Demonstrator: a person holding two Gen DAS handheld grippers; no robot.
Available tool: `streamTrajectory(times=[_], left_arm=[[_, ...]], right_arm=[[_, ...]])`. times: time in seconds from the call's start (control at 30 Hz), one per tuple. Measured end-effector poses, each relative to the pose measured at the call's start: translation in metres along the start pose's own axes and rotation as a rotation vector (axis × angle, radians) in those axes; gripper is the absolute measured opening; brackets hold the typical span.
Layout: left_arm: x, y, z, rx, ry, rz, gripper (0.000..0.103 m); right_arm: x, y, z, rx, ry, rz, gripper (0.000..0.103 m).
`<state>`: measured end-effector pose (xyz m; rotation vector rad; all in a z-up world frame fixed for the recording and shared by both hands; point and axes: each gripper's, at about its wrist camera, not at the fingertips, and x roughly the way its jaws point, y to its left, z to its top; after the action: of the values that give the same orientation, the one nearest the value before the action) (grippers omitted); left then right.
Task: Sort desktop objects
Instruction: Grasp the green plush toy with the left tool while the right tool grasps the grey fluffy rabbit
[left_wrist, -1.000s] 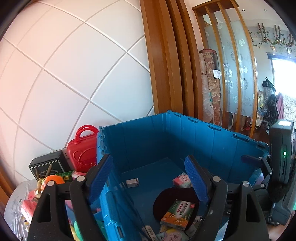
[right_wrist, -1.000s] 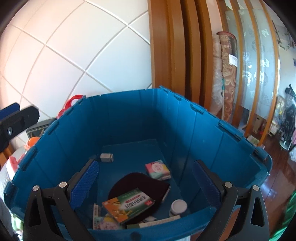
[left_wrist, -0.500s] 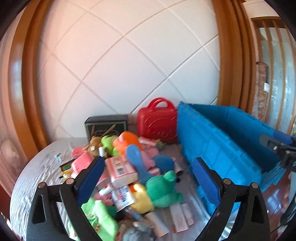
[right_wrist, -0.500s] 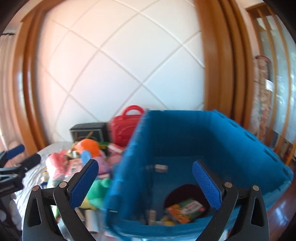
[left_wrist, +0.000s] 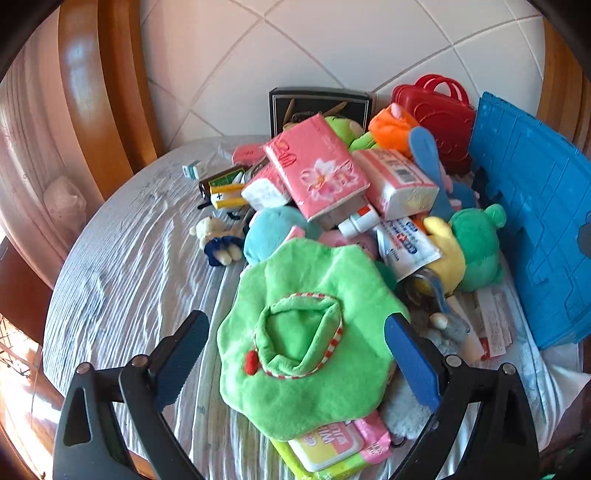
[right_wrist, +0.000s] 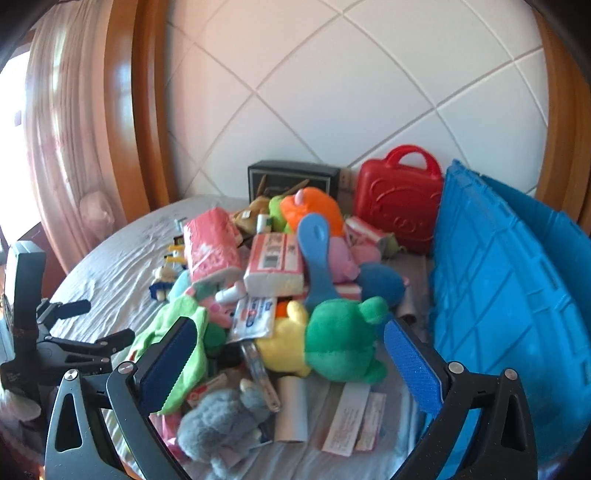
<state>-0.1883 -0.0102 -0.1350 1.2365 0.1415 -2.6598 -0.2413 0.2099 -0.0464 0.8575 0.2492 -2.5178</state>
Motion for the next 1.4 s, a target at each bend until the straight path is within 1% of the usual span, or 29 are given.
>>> streamTrajectory(times=[0.1,0.23,0.33,0.57,0.73,0.9,1.03,1.07,1.13,1.2,1.4], left_arm=[[0.013,0.002,-0.007,0.010,0.044,-0.010,0.097],[0.024,0.004,-0.014,0.023,0.078,-0.023,0.097],[0.030,0.006,-0.017,0.024,0.096,-0.033,0.097],[0.051,0.014,-0.025,0.013,0.146,-0.043,0.097],[0.066,0.016,-0.031,0.012,0.185,-0.053,0.097],[0.075,0.007,-0.025,0.053,0.177,-0.074,0.097],[0.097,0.000,-0.030,0.109,0.209,-0.068,0.097],[0.101,0.000,-0.032,0.120,0.216,-0.079,0.097],[0.105,0.002,-0.034,0.111,0.212,-0.109,0.098],[0.111,0.006,-0.035,0.106,0.216,-0.126,0.103],[0.125,0.016,-0.040,0.079,0.250,-0.221,0.103]], right_arm=[[0.027,0.008,-0.019,0.010,0.093,0.010,0.103],[0.053,0.010,-0.037,0.041,0.179,0.035,0.103],[0.064,0.010,-0.046,0.054,0.228,0.031,0.103],[0.083,0.010,-0.059,0.069,0.305,0.014,0.103],[0.093,0.012,-0.076,0.079,0.371,0.021,0.103],[0.097,0.022,-0.087,0.070,0.413,0.025,0.103],[0.099,0.029,-0.096,0.074,0.445,0.017,0.103],[0.099,0.031,-0.098,0.077,0.450,0.015,0.103],[0.100,0.035,-0.102,0.085,0.459,0.010,0.103],[0.100,0.040,-0.106,0.096,0.468,0.006,0.103],[0.114,0.057,-0.124,0.142,0.526,0.018,0.103]])
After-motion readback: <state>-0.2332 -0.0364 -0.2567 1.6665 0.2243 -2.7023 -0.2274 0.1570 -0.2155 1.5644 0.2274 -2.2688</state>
